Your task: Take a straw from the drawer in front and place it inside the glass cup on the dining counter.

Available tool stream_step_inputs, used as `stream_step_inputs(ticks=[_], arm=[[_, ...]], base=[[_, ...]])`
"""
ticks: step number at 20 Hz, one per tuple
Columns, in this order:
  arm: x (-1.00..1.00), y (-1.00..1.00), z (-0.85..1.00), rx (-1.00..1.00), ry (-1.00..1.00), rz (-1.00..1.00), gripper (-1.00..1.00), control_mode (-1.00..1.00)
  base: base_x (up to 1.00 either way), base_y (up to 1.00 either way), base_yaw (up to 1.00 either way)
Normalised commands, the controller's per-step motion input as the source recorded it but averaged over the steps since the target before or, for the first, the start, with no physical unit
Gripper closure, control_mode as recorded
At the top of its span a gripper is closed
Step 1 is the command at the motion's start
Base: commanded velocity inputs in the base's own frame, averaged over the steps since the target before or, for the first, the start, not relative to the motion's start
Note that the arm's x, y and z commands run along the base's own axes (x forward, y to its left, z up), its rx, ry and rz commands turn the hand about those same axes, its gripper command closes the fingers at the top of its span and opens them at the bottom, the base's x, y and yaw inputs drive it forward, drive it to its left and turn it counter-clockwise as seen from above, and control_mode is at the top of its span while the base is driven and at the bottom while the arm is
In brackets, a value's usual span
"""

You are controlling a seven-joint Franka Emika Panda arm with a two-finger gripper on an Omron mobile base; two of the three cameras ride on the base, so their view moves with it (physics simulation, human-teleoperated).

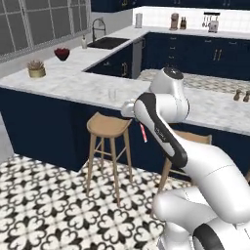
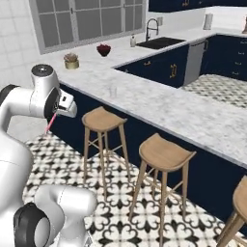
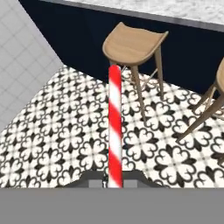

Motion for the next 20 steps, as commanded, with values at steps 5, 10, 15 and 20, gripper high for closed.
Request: stream_step_inputs(ticks=[5, 10, 15, 20], arm=[[0.0, 0.0, 0.0, 0.0, 0.0, 0.0, 1.0, 1.0], [0.0, 0.0, 0.0, 0.0, 0.0, 0.0, 1.0, 1.0], [0.0, 0.0, 0.0, 0.0, 0.0, 0.0, 1.0, 1.0], [0.0, 0.0, 0.0, 0.0, 0.0, 0.0, 1.0, 1.0]], base=[[0.85, 1.0, -0.46], [0.91, 0.88, -0.48], [0.92, 0.63, -0.48], [0.9, 0.52, -0.46]])
